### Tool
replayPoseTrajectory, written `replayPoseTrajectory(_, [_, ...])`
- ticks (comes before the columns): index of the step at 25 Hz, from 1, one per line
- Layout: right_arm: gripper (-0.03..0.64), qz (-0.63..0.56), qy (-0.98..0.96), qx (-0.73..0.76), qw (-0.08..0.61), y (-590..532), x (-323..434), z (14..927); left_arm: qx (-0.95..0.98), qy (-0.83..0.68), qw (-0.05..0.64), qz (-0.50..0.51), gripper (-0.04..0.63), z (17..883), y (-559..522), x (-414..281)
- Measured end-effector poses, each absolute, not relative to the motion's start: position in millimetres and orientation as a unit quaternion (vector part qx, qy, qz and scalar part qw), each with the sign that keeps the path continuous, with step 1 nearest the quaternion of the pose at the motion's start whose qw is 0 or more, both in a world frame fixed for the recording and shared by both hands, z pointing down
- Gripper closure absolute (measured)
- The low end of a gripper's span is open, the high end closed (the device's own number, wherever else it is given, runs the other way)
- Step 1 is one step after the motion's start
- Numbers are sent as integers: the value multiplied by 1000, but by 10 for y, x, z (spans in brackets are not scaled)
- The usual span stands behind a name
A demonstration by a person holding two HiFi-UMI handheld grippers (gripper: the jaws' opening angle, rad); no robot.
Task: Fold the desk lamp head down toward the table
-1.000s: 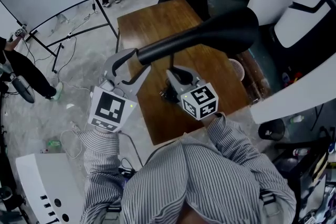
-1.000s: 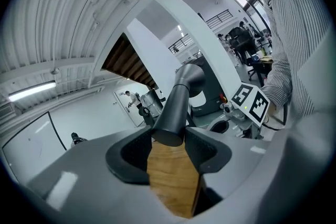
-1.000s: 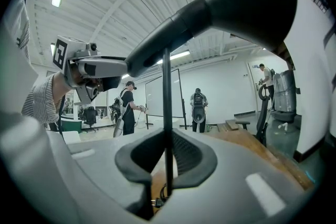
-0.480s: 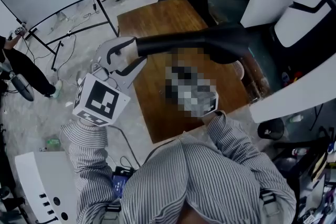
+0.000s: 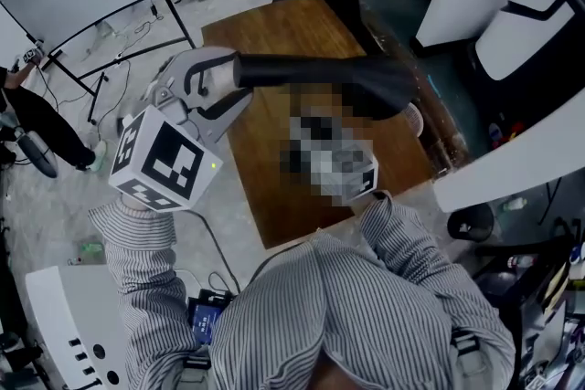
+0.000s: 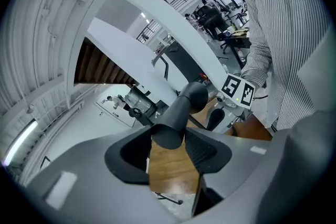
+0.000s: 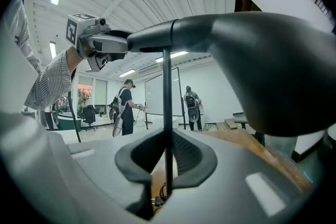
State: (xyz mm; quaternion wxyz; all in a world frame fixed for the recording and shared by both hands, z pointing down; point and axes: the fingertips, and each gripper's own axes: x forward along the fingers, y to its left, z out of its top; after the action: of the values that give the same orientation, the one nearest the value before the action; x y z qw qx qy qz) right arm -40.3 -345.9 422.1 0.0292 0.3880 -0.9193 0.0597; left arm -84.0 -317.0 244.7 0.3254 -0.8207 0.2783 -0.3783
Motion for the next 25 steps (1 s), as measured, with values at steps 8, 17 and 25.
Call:
replayPoseTrajectory(8, [581, 56, -916, 396, 29, -3475, -402, 4229, -828, 292, 325, -350, 428, 2340, -3154, -781])
replayPoseTrajectory(17, [581, 40, -913, 405, 38, -3464, -417, 4220, -827, 315, 326, -331, 430, 2342, -3152, -832])
replayPoseTrajectory(25, [571, 1, -904, 425, 30, -3289, -283, 4107, -850, 398, 292, -182, 423, 2220, -3101, -910])
